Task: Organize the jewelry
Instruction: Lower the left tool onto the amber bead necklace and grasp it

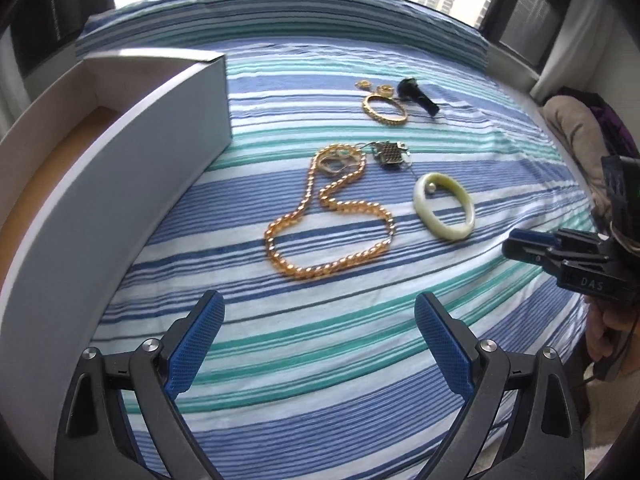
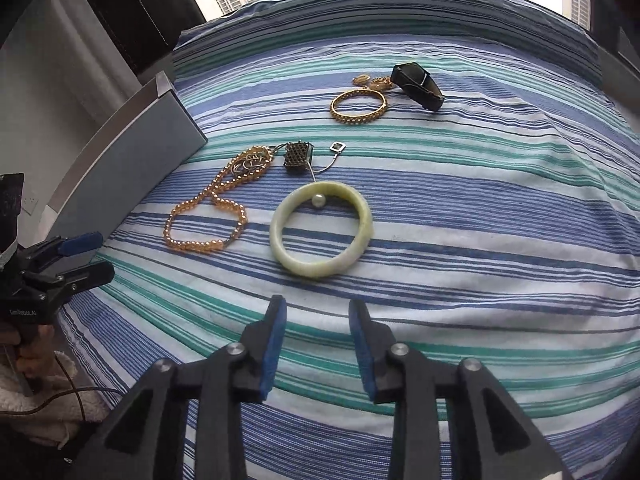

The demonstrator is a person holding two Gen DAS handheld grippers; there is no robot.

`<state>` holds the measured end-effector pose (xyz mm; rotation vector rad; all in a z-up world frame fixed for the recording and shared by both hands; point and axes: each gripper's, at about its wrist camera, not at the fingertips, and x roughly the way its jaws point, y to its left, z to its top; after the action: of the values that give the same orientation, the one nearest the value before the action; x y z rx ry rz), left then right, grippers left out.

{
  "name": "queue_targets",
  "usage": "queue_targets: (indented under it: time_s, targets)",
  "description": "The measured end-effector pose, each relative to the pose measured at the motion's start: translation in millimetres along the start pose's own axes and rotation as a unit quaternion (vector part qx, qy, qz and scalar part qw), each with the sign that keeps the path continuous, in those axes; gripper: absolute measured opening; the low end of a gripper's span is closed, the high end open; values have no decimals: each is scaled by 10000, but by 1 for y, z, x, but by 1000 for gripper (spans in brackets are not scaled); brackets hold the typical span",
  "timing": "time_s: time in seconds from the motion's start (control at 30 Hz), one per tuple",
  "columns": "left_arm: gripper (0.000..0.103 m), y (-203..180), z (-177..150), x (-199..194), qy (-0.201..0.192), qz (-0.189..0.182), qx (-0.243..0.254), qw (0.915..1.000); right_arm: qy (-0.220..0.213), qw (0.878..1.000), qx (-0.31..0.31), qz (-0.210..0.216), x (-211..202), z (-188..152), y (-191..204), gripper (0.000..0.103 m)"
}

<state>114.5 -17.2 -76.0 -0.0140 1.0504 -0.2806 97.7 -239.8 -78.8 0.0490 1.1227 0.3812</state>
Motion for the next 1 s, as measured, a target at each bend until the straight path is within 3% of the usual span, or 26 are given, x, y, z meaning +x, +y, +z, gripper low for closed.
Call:
queue_targets:
  time_s: [0.1,0.2,0.3,0.4,0.43,0.53,0.7,0.83,1.0]
  targets:
    - [95,-23,9,16,-281,-81,730,9969,-91,9997,243,25,-5,-9,-4,33]
    - [89,-39,12,42,-315,-80,1413,9894,-150,9989,420,156,-8,-18,-1,33]
    - [74,-48,8,68,-168,-31,1907,9815,-192,9980,536,260,-11,-26,3,33]
    - [17,-41,7,74,-82,-317,1720,9846,-242,9973,614,331,-17,-31,4,33]
    - [5,-37,10,74,-31,-259,1591,9869,-272,9972,614,323,-20,-32,5,33]
    - [5,-25,18,63,-103,-420,1118,9928,-356,9970,610,318,-25,-31,6,33]
    - [5,-5,31,1,-727,-758,515,9931,-450,9962,641,382,-28,-29,7,33]
    - [5,8,29,-56,-1183,-696,379,9898,-485,9958,625,471,-30,-28,11,33]
    - [5,32,12,-103,-1435,-539,59,9882,-528,9956,561,531,-32,-25,19,33]
